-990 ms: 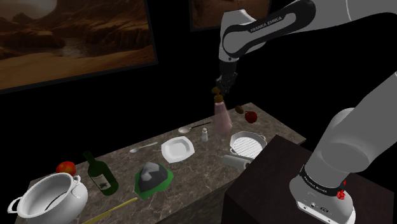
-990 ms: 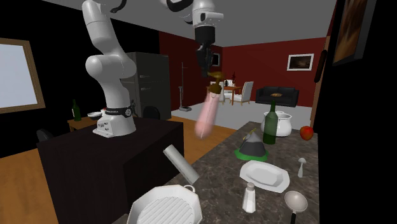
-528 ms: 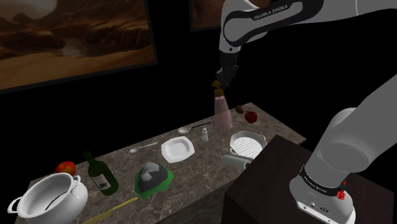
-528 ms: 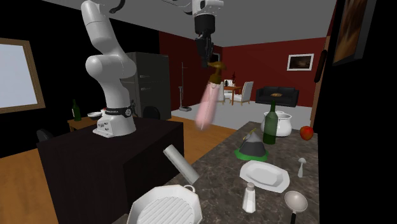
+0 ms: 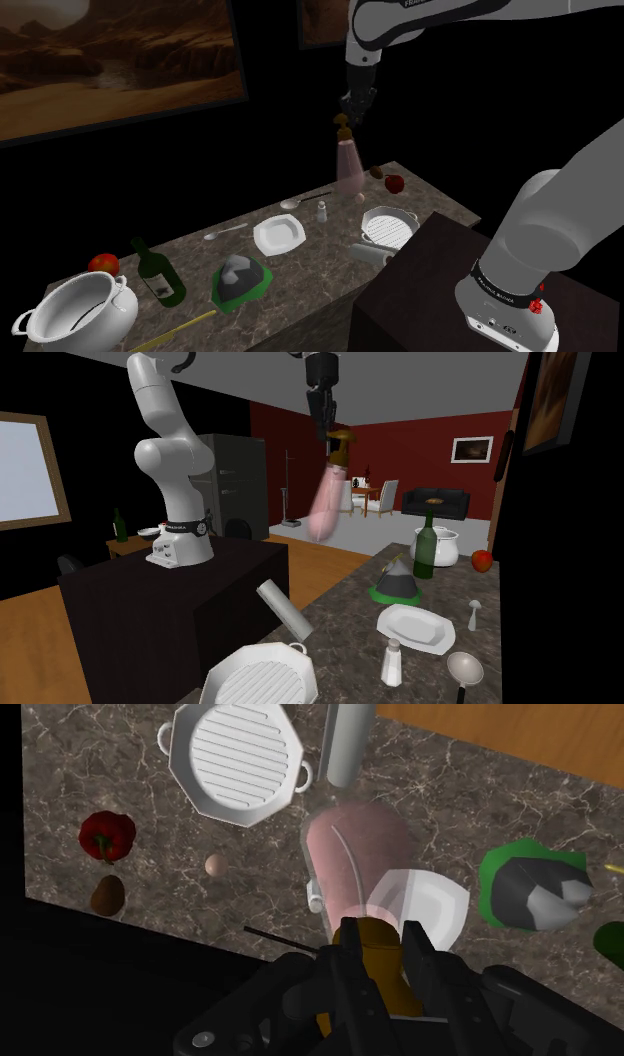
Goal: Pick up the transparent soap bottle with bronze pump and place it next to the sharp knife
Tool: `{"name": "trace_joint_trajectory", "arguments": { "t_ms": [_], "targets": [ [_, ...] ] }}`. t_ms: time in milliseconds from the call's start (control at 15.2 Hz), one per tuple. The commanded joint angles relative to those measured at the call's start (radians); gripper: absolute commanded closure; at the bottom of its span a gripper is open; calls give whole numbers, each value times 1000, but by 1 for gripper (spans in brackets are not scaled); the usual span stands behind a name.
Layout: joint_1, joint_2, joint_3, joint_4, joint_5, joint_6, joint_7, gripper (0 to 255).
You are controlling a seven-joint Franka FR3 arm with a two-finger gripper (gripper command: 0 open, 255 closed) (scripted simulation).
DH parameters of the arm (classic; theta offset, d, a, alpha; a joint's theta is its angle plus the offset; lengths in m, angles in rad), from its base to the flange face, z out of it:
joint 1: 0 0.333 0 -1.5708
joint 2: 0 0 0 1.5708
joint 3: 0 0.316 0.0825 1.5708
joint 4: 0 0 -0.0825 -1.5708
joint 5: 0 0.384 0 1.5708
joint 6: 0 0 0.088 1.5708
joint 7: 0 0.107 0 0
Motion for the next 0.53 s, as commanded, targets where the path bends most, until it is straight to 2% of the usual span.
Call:
{"name": "trace_joint_trajectory", "arguments": {
  "t_ms": [0,264,462],
  "targets": [
    [1,-1,1,28,0,-29,2,255],
    [1,0,2,74,1,-74,1,255],
    [29,11,50,86,12,-75,74,255]
  ]
}}
